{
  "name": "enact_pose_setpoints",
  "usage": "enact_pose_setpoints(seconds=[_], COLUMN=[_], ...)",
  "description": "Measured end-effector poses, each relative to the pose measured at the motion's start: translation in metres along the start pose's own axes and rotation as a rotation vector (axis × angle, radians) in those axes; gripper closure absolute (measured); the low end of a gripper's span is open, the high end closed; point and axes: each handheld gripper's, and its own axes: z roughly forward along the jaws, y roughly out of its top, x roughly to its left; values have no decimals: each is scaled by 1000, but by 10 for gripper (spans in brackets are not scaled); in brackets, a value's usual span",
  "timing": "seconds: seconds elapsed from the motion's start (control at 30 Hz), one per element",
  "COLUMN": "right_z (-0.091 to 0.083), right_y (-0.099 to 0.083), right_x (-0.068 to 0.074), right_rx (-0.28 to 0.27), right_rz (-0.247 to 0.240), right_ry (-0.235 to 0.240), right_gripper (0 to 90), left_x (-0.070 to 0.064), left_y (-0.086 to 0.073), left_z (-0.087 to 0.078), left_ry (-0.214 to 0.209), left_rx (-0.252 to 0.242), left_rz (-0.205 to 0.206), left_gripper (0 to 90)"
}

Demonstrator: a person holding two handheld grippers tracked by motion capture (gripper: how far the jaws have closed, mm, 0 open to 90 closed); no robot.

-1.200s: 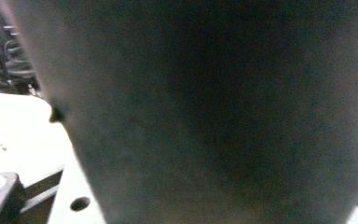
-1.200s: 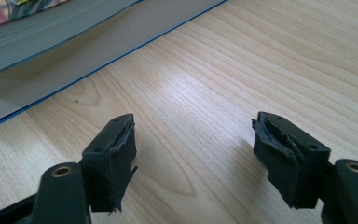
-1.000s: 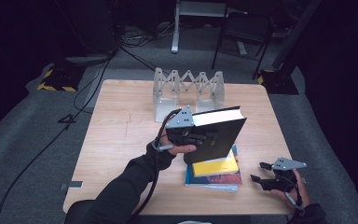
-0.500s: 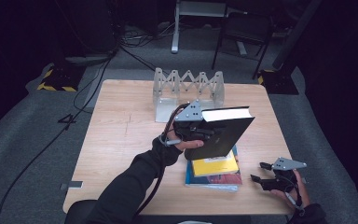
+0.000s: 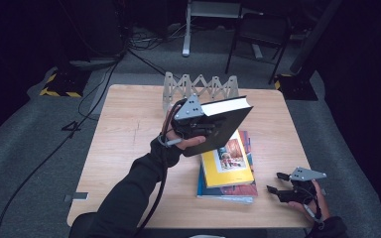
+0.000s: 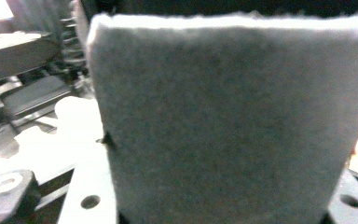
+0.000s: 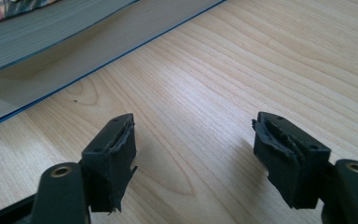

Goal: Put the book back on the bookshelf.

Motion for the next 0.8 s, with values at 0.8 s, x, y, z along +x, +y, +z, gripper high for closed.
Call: enact_pose_setpoints(seconds=[0.8], right_z=[0], right_y=[0], right_x=[-1], right_rx=[-1], right_rz=[2], right_ry=[1], right_gripper=[297], left_x=[68], left_y=[-38], left_z=[-44], left_ry=[375], left_rx=[33], left_rz=[-125], left_gripper=[518])
